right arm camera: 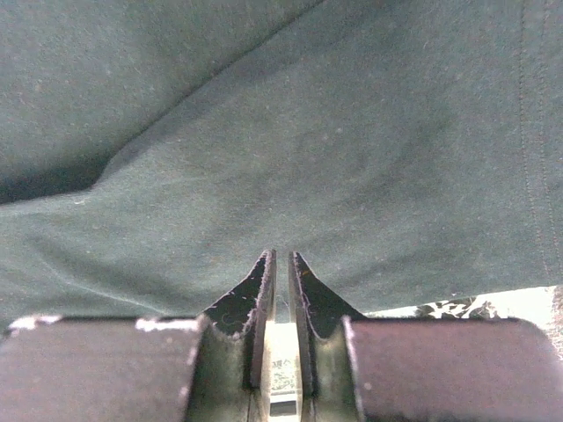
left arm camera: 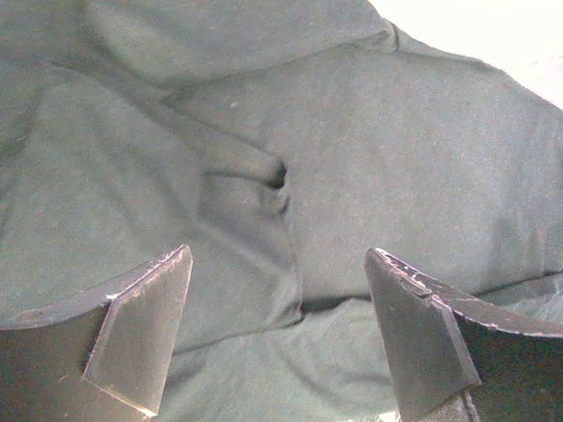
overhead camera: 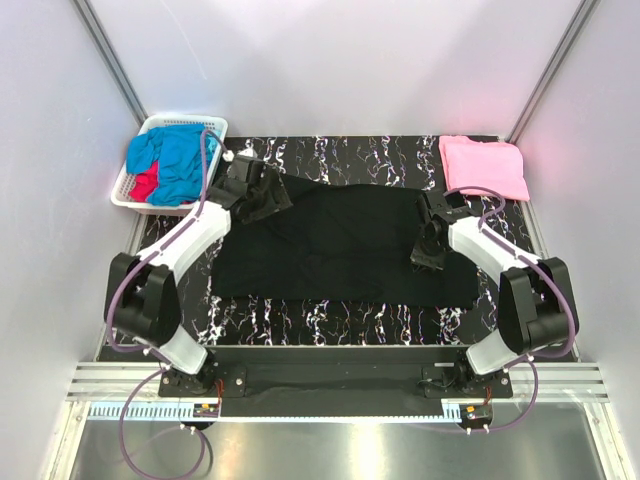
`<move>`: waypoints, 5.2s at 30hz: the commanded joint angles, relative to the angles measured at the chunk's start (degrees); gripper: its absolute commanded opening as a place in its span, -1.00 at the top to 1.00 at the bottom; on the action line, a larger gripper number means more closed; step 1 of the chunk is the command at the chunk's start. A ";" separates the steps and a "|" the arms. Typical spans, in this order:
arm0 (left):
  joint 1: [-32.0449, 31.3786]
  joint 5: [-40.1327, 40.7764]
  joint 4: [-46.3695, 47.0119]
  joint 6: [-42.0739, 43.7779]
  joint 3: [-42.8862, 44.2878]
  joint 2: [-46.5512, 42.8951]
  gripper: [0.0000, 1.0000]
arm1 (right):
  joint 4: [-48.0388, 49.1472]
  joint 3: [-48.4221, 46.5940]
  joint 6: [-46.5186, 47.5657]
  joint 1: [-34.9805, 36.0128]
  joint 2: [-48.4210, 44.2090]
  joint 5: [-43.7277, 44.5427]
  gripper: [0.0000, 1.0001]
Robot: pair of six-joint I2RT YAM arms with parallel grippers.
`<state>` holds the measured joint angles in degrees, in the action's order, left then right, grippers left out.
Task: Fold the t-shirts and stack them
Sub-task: Fold the tshirt
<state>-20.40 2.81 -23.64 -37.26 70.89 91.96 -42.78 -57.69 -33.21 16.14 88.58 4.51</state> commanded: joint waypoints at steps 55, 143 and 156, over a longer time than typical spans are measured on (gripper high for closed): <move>-4.29 14.77 -29.00 -21.01 -31.43 -18.47 -0.64 | 1.91 3.29 2.28 0.12 8.99 -3.63 0.33; 13.28 6.60 -6.42 -13.46 17.97 27.40 0.64 | 0.60 -4.01 0.25 0.21 -0.78 -3.28 0.40; 13.28 5.63 -5.89 -11.44 18.40 23.35 0.85 | 0.51 -3.83 0.43 0.29 -0.25 -2.49 0.42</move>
<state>-7.49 9.02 -30.35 -49.98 86.70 118.98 -42.70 -59.57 -33.06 16.10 88.36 1.87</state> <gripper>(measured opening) 0.071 0.294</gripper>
